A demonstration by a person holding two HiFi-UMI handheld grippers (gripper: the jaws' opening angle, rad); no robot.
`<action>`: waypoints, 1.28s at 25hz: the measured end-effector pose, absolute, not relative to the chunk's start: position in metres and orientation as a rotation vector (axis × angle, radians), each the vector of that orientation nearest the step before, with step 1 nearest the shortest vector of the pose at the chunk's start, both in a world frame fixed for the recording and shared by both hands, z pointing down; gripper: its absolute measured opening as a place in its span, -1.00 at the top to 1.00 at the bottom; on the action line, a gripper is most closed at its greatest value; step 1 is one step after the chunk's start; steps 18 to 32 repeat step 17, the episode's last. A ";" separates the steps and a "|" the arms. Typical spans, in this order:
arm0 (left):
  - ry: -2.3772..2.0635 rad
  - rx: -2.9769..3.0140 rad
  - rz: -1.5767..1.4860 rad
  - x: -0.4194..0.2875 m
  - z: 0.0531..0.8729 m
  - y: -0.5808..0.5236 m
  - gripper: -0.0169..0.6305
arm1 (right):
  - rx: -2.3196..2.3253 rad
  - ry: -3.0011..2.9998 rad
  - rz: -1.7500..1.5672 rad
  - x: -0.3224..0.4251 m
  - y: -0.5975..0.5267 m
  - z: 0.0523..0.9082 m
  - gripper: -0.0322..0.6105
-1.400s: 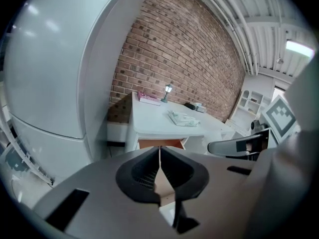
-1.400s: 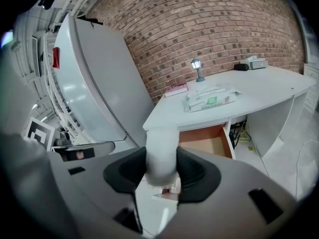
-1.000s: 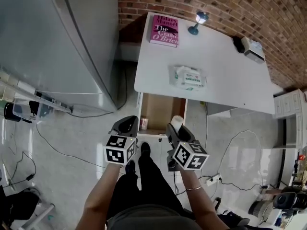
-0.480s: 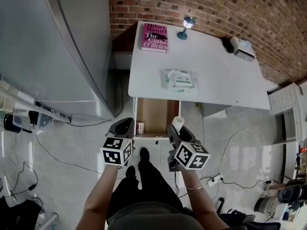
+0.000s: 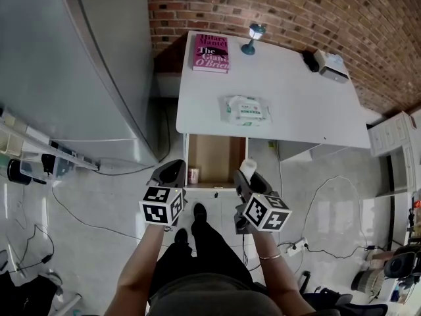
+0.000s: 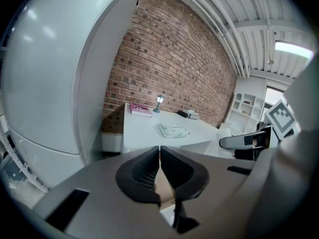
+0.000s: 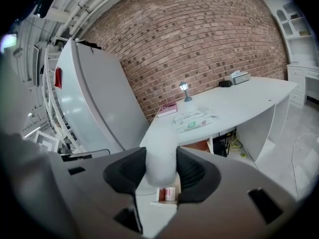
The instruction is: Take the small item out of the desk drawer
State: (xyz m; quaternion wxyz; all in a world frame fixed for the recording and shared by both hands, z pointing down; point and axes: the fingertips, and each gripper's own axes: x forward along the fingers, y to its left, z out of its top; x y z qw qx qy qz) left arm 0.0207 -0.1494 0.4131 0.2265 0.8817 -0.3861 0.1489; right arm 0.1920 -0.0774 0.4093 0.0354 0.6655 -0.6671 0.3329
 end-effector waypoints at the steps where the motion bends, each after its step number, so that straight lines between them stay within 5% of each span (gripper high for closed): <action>1: -1.067 2.428 0.408 0.020 0.413 -0.149 0.86 | 2.043 -2.050 1.027 0.192 -0.077 0.409 0.34; 32: -1.070 2.418 0.416 0.020 0.418 -0.147 0.86 | 2.028 -2.036 1.035 0.195 -0.075 0.416 0.34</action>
